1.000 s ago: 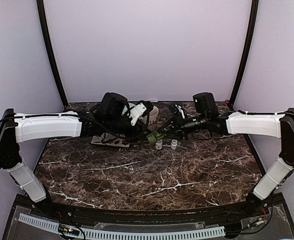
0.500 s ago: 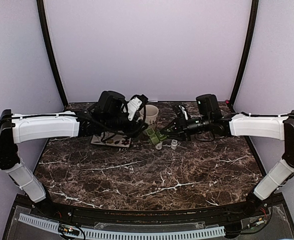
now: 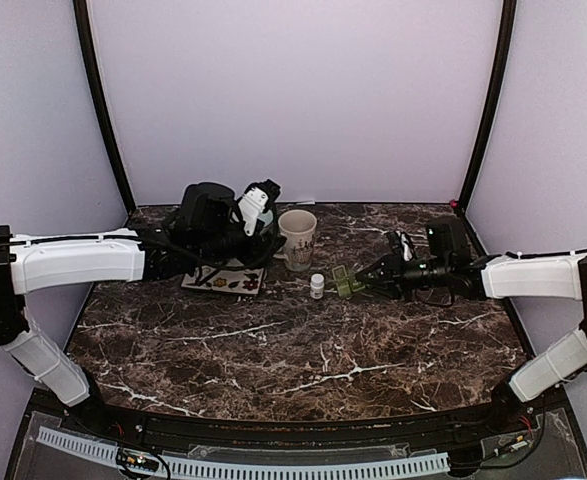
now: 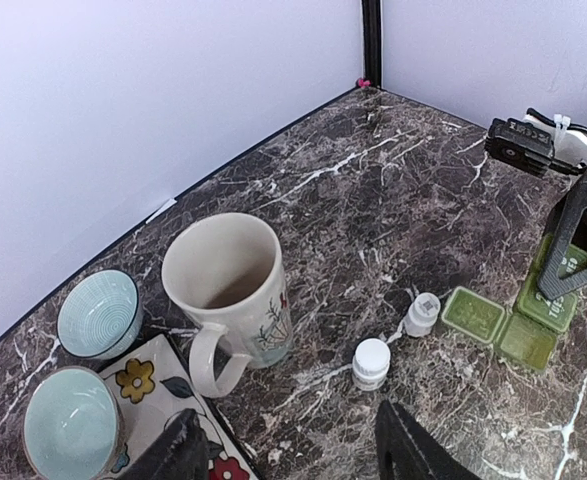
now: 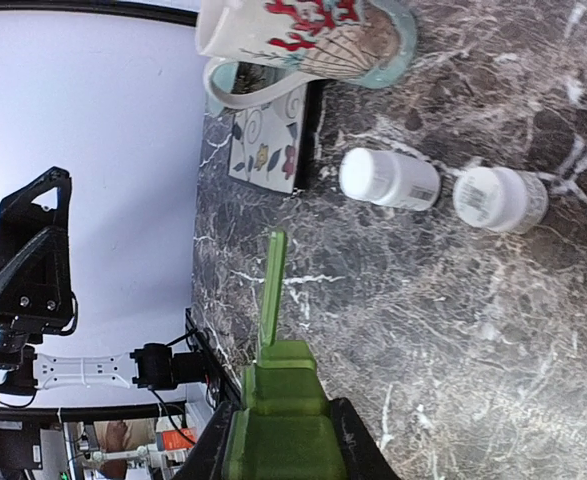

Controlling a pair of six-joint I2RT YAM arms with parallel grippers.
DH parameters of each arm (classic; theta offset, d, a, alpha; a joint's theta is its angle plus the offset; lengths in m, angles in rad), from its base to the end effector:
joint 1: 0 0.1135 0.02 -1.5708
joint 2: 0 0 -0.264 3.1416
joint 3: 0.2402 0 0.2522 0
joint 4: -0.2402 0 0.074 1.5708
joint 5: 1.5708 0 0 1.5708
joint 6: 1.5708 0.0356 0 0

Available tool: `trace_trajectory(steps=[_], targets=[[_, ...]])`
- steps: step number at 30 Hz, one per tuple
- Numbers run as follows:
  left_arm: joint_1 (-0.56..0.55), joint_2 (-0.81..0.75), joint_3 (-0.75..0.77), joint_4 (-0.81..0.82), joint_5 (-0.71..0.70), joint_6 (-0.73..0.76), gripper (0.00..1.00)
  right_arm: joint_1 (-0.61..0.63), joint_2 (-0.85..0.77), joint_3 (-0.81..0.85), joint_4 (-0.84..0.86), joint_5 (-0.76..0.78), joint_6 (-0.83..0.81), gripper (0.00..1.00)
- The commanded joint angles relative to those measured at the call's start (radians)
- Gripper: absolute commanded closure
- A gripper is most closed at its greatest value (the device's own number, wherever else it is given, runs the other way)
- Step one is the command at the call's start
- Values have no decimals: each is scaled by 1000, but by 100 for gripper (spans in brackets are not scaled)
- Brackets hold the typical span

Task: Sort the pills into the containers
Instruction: Place the pill container at the center of the board.

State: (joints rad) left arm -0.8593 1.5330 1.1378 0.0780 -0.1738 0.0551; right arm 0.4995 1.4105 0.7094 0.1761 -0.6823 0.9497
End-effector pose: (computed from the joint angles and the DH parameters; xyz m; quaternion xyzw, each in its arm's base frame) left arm 0.2416 -0.2708 0.3044 0.3105 0.7465 -0.1640 0.5652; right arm 0.2453 0.1594 0.2110 0.0194 0.8331 0.5290 0.1602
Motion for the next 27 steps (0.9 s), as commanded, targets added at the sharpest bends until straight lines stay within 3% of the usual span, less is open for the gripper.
trace_trajectory(steps=[1,10,20,27], targets=[[6,-56,-43,24,-12,-29,40,-13,-11,-79,136,34,50,100],[6,-91,-108,20,-32,-66,40,7,94,-216,446,34,182,100],[6,-127,-169,25,-65,-95,40,147,396,-255,977,132,414,100],[6,-149,-214,42,-66,-96,40,175,476,-276,1121,241,454,100]])
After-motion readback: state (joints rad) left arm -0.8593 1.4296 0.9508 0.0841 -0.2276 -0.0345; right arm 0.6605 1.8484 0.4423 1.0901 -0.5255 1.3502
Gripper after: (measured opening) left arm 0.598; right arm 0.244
